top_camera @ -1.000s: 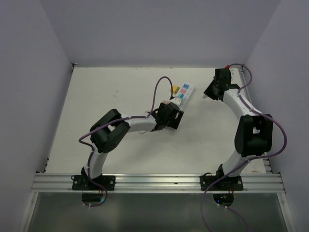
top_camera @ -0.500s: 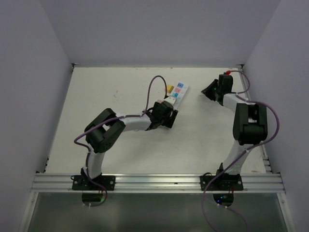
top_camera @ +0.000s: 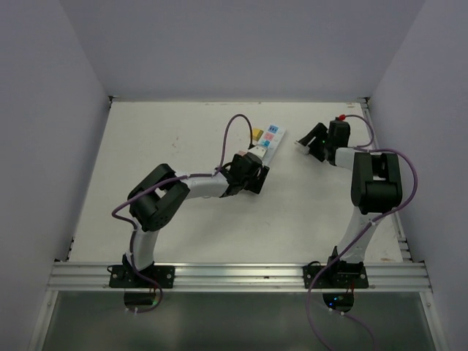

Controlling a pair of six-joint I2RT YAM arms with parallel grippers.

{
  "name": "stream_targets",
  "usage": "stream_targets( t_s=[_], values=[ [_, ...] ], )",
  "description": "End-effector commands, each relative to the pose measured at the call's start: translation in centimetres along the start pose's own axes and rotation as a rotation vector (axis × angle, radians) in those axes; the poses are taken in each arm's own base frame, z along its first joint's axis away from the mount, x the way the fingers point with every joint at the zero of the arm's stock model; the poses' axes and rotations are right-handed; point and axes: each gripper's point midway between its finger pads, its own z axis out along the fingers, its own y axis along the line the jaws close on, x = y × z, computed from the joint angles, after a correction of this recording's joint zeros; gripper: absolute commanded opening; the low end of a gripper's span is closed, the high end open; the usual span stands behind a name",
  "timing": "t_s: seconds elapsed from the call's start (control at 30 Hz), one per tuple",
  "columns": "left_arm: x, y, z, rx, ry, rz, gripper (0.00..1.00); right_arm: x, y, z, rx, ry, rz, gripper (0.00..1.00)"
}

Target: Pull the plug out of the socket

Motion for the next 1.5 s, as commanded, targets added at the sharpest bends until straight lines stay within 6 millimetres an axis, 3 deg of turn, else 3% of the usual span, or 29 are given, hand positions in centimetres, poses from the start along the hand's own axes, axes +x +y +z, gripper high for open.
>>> stream_targets(
  t_s=[0.0,0.13,0.2,0.27,0.3,0.37,0.53,0.67,0.7,0.83,1.17,1.47],
  values=[
    [14.2,4.7,-1.0,-0.093,0.456,0.121,0.00,-0.3,-1.0,-0.4,0.019,-0.012,0.003,0.74],
    [14.2,4.7,-1.1,-0.089,0.456,0.120,0.00,-0.6,-2.1,-1.7,0.093,-0.020,0.002,0.98],
    [14.2,4.6,-1.1,-0.086,0.453,0.120,0.00,-1.6,-2.2,-2.8,0.137,-0.039,-0.002,0.99],
    [14.1,4.6,-1.1,-0.083,0.451,0.117,0.00,-1.5,-3.4,-4.0,0.229,-0.024,-0.009,0.99],
    [14.1,4.6,-1.1,-0.081,0.450,0.116,0.00,-2.5,-2.8,-4.8,0.236,-0.043,-0.015,0.99],
    [14.1,4.5,-1.1,-0.078,0.447,0.118,0.00,-2.6,-3.2,-6.0,0.295,-0.033,-0.009,0.99],
    [14.0,4.5,-1.1,-0.074,0.443,0.116,0.00,-3.2,-1.0,-8.7,0.312,-0.027,-0.002,0.99],
    [14.0,4.5,-1.1,-0.070,0.442,0.117,0.00,-3.3,1.8,-9.7,0.278,-0.025,0.011,0.99],
    [14.1,4.5,-1.1,-0.068,0.443,0.118,0.00,-2.1,3.4,-9.6,0.259,-0.003,-0.011,0.99],
    [14.0,4.4,-1.1,-0.067,0.438,0.115,0.00,-0.5,5.9,-9.8,0.283,0.027,-0.014,0.98],
    [13.9,4.2,-1.1,-0.054,0.435,0.119,0.00,3.4,12.8,-7.7,0.199,0.070,-0.067,0.89],
    [14.0,4.2,-1.0,-0.050,0.439,0.120,0.00,6.7,14.4,-6.0,0.212,0.123,-0.100,0.79]
  ],
)
